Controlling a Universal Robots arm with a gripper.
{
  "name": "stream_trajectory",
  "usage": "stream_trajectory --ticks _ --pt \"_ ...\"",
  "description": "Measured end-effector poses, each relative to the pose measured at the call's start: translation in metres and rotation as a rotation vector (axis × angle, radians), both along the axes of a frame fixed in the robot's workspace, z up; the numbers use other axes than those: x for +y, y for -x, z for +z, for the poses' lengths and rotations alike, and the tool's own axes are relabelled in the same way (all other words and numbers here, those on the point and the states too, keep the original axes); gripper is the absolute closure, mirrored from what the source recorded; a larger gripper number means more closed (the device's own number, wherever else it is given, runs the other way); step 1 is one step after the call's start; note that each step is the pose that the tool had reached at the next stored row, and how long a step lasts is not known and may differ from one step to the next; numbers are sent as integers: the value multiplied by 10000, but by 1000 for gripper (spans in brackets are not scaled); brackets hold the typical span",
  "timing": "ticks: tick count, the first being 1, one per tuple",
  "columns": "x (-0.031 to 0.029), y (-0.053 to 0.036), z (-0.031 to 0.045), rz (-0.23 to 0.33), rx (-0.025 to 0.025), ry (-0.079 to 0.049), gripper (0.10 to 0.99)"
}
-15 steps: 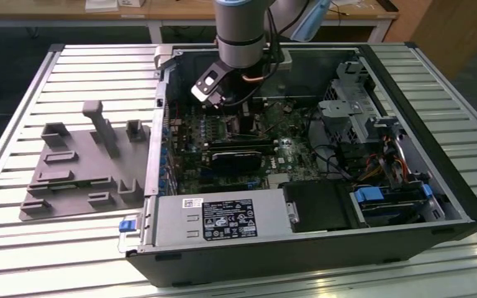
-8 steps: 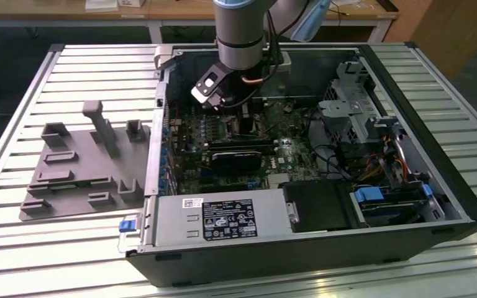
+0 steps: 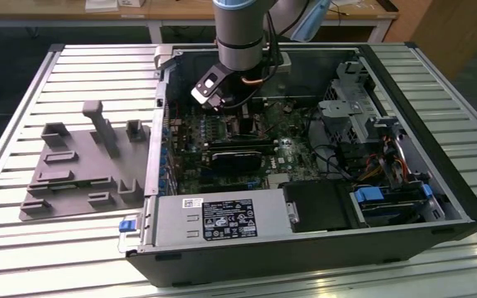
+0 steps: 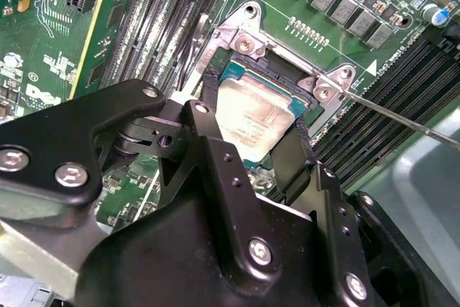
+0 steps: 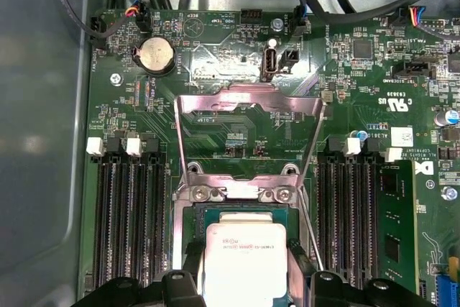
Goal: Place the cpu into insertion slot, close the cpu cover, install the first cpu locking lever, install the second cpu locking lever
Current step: 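Place the cpu into insertion slot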
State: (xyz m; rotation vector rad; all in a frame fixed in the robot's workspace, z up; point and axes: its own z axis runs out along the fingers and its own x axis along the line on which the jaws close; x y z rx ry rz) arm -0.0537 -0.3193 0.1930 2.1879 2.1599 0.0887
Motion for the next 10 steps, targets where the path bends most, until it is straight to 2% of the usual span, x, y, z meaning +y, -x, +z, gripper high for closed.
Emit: stream_trajectory --ticks 10 --pt "14 0 -2 0 -1 -2 545"
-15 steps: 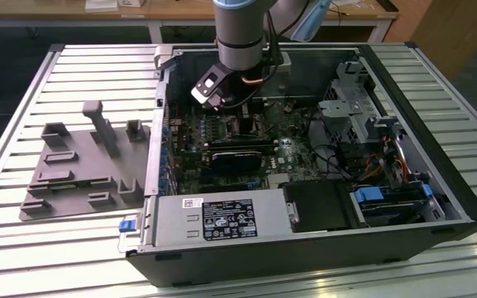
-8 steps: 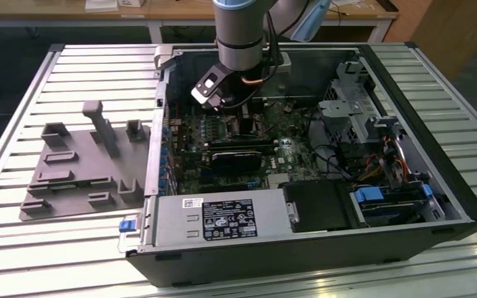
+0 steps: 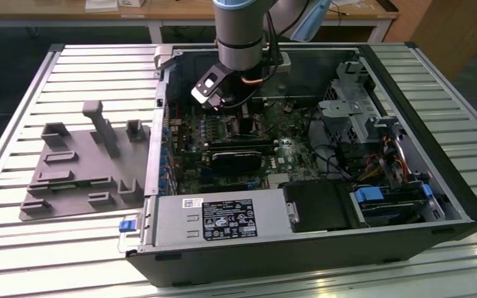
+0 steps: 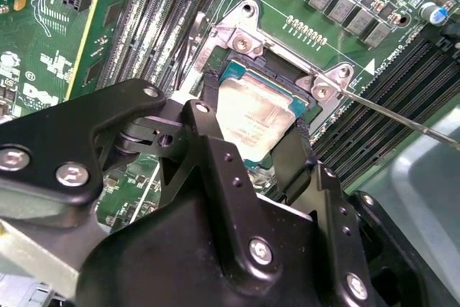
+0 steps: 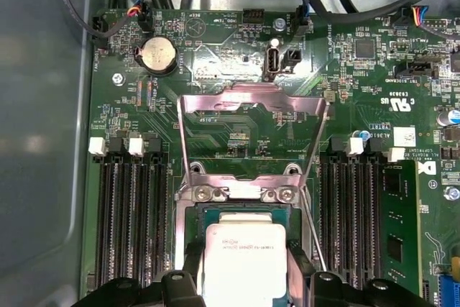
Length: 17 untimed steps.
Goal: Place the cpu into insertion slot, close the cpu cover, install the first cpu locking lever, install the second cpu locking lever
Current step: 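Place the cpu into insertion slot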
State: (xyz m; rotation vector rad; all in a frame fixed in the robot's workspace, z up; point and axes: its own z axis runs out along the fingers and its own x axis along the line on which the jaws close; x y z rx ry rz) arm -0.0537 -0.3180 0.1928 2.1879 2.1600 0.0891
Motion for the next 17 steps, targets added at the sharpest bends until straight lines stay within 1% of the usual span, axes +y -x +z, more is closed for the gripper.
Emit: stream_trajectory --ticks 11,12,13,17 --pt "4 0 -7 0 -1 0 545" --pt "4 0 -7 0 -1 1 537" --pt "4 0 -7 0 0 1 475" --pt "4 0 -7 -1 1 2 475"
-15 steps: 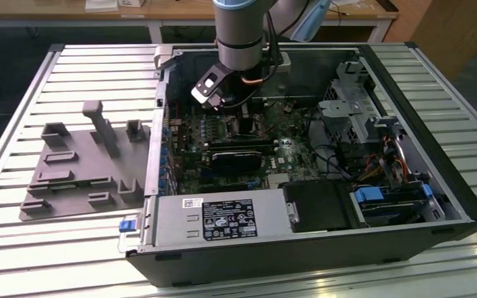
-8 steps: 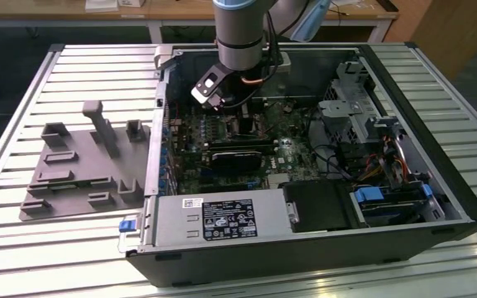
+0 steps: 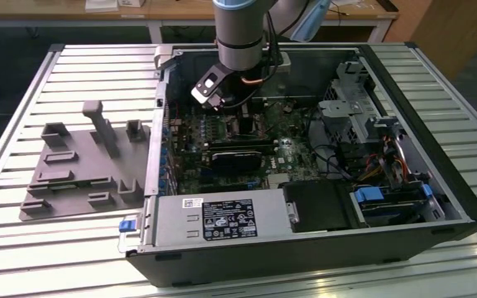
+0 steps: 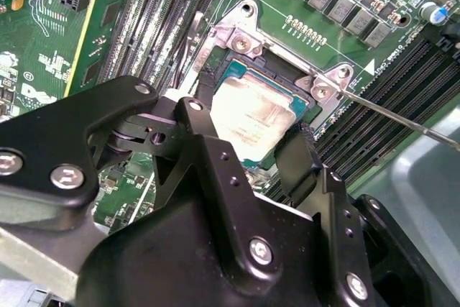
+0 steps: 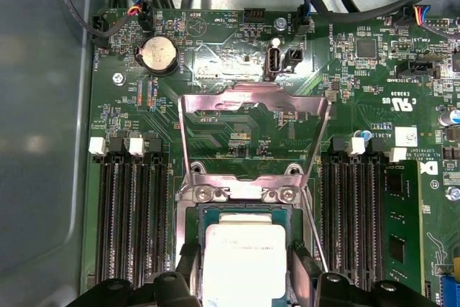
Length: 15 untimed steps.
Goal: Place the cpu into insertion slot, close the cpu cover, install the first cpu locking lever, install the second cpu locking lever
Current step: 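Place the cpu into insertion slot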
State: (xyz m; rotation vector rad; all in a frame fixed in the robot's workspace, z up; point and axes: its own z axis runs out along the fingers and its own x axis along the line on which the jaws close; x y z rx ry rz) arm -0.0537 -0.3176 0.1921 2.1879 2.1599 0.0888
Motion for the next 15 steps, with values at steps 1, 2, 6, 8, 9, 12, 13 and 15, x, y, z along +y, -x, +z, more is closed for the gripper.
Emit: stream_trajectory --ticks 1,2,6,8,9,12,13,15 --pt "0 0 1 0 0 0 475" --pt "0 0 7 0 0 0 475" --pt "0 0 79 0 -1 -1 475" --pt "0 0 130 0 0 0 475" --pt "0 0 158 0 0 0 475" --pt "0 0 248 0 1 1 475" --pt "0 0 279 0 0 0 475" --pt "0 0 332 0 0 0 475"
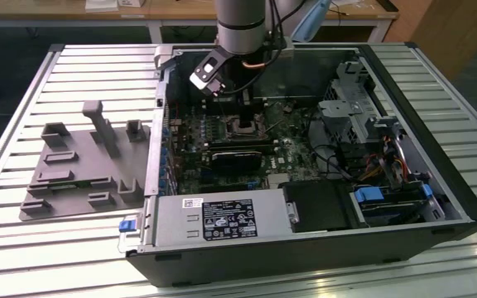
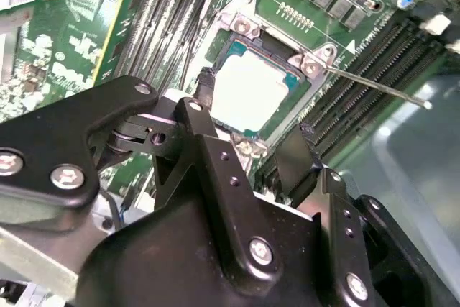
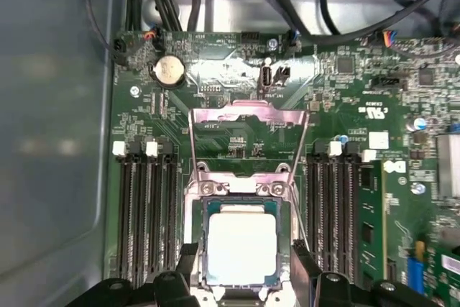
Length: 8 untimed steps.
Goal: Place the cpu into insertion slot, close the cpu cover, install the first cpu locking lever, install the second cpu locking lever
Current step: 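Place the cpu into insertion slot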
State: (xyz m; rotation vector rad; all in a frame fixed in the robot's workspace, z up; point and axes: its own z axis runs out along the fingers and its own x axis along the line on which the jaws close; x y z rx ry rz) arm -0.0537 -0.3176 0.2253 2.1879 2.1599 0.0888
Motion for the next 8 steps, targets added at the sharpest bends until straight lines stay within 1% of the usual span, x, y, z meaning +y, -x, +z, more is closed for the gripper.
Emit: stream_trajectory --ticks 5,8 --pt "0 0 105 0 -1 -1 475" --pt "0 0 112 0 -1 -1 475"
